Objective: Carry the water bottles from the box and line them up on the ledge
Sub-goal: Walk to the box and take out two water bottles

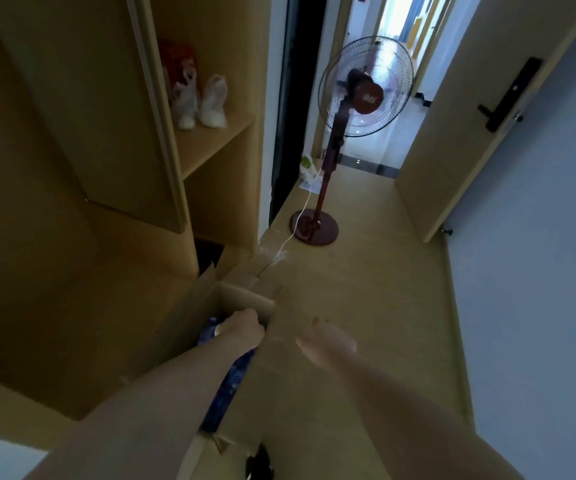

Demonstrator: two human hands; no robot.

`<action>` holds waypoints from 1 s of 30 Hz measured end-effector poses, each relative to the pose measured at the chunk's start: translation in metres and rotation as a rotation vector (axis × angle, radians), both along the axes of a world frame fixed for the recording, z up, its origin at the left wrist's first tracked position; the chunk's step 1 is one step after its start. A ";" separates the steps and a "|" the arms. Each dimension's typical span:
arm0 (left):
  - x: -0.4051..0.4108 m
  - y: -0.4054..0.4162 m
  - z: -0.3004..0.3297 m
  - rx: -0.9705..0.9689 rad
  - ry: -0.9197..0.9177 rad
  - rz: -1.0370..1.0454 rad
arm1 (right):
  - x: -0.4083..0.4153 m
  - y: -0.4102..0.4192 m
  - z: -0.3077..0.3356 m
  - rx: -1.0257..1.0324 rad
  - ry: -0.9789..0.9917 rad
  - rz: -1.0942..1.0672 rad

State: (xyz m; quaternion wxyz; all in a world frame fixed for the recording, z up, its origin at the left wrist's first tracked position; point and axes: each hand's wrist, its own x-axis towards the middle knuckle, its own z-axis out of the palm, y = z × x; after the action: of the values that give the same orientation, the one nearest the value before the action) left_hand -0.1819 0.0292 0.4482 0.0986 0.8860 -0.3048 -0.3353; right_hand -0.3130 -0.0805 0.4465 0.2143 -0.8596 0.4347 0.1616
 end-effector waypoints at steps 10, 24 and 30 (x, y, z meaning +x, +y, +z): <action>0.102 -0.048 -0.006 0.039 0.055 0.261 | 0.141 -0.070 -0.009 0.045 0.067 0.273; 0.177 -0.056 -0.075 0.192 0.251 0.931 | 0.312 -0.118 -0.094 0.031 0.226 0.983; 0.188 -0.085 -0.130 0.197 0.322 1.116 | 0.341 -0.145 -0.150 0.009 0.387 1.206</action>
State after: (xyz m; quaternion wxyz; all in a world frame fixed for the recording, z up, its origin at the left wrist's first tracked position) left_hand 0.0058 -0.0559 0.3185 0.2223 0.8553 0.2588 -0.3900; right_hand 0.0279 -0.2256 0.2968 0.0065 -0.9077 -0.0958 0.4084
